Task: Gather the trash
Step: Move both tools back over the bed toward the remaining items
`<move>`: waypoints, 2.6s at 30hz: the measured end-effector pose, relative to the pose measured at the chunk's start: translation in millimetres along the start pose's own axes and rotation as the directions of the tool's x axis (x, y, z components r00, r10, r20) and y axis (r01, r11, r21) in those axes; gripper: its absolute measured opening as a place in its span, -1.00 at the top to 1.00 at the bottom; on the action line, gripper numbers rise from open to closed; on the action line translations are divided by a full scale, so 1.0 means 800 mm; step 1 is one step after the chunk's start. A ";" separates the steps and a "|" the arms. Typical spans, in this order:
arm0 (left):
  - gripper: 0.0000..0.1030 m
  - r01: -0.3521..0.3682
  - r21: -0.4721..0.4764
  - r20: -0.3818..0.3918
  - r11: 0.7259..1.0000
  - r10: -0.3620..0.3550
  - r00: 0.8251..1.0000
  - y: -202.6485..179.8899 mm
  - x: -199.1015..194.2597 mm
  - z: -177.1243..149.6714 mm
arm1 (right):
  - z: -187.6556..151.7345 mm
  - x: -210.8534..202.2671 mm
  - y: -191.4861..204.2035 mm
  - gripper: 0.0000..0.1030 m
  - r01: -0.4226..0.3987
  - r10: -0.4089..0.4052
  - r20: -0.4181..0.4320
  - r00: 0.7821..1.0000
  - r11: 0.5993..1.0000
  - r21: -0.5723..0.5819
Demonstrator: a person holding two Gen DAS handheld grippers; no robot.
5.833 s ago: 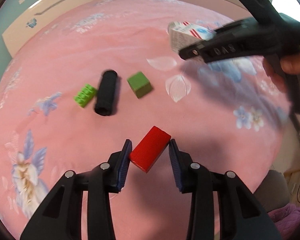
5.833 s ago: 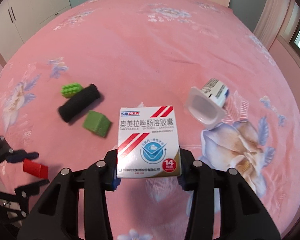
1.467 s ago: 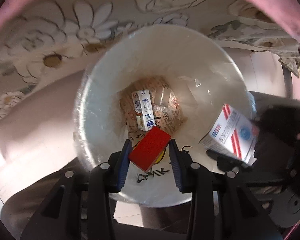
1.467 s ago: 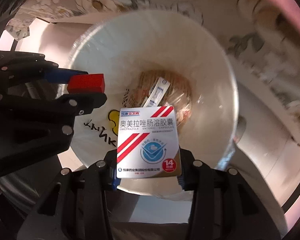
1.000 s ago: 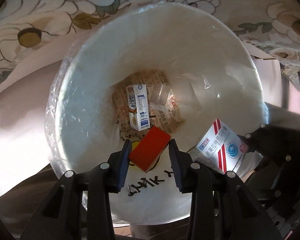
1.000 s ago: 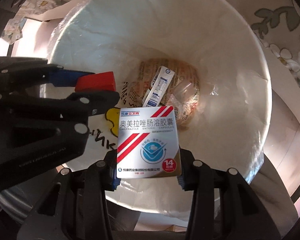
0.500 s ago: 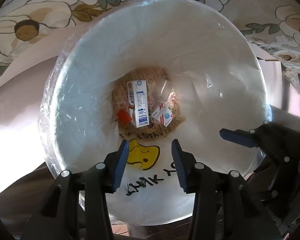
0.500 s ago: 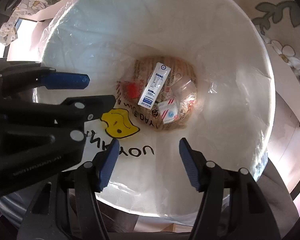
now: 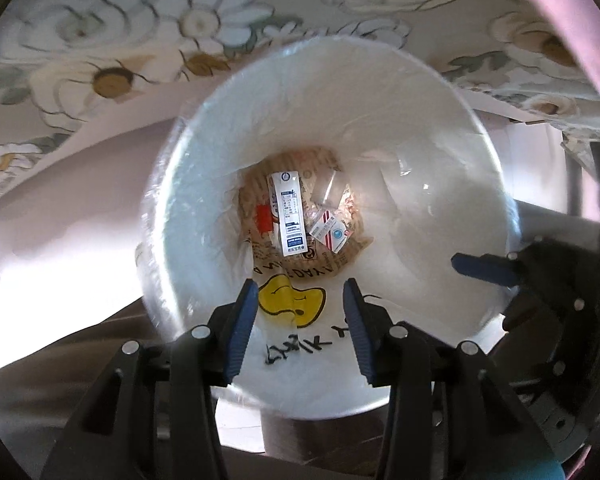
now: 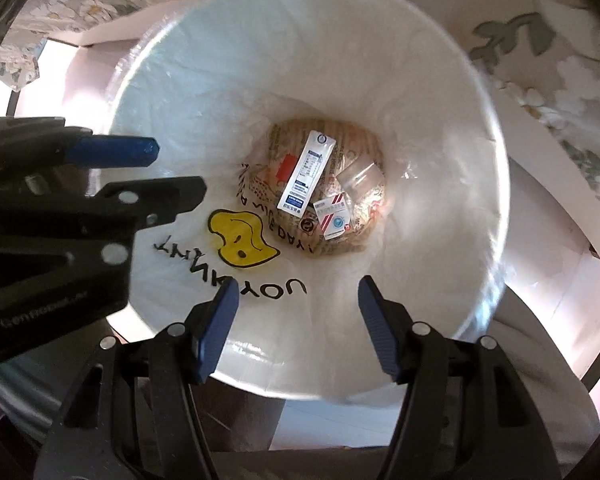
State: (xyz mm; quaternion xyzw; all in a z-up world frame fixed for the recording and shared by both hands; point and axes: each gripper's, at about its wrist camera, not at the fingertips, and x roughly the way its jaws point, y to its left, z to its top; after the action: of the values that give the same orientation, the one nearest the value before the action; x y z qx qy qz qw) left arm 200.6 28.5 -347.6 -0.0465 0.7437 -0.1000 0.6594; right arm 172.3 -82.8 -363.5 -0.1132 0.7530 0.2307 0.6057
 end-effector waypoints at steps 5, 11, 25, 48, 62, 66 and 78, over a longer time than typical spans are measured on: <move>0.09 -0.039 0.053 0.055 0.998 0.036 0.998 -0.012 -0.034 -0.018 | -0.017 -0.023 0.004 -0.22 0.000 0.000 0.022 1.000 1.000 -0.003; 0.09 -0.084 0.088 0.131 0.993 0.072 0.989 -0.021 -0.081 -0.035 | -0.040 -0.064 0.015 -0.22 0.035 -0.032 0.072 0.997 0.998 -0.049; 0.09 -0.108 0.120 0.299 0.987 0.068 0.952 -0.039 -0.200 -0.049 | -0.070 -0.169 0.026 -0.22 0.117 -0.094 0.218 0.971 0.988 -0.098; 0.09 -0.237 0.143 0.527 0.961 0.129 0.840 -0.074 -0.393 -0.004 | -0.071 -0.420 0.003 -0.22 0.269 -0.189 0.533 0.825 0.960 -0.077; -0.13 -0.281 0.156 0.565 0.947 0.148 0.812 -0.105 -0.454 0.090 | -0.006 -0.540 -0.068 -0.33 0.337 -0.262 0.621 0.739 0.941 -0.004; -0.13 -0.255 0.148 0.558 0.956 0.132 0.819 -0.115 -0.462 0.126 | 0.023 -0.566 -0.095 -0.42 0.356 -0.284 0.633 0.720 0.934 0.014; -0.14 -0.183 0.062 0.500 0.981 0.128 0.857 -0.149 -0.456 0.249 | 0.128 -0.616 -0.201 -0.46 0.369 -0.322 0.624 0.712 0.928 0.059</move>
State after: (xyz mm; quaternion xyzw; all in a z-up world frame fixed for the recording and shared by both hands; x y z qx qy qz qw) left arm 436.3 -32.2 10.0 0.0251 0.5457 -0.0709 0.8346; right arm 451.8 -226.5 61.9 -0.1904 0.4668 0.1639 0.8479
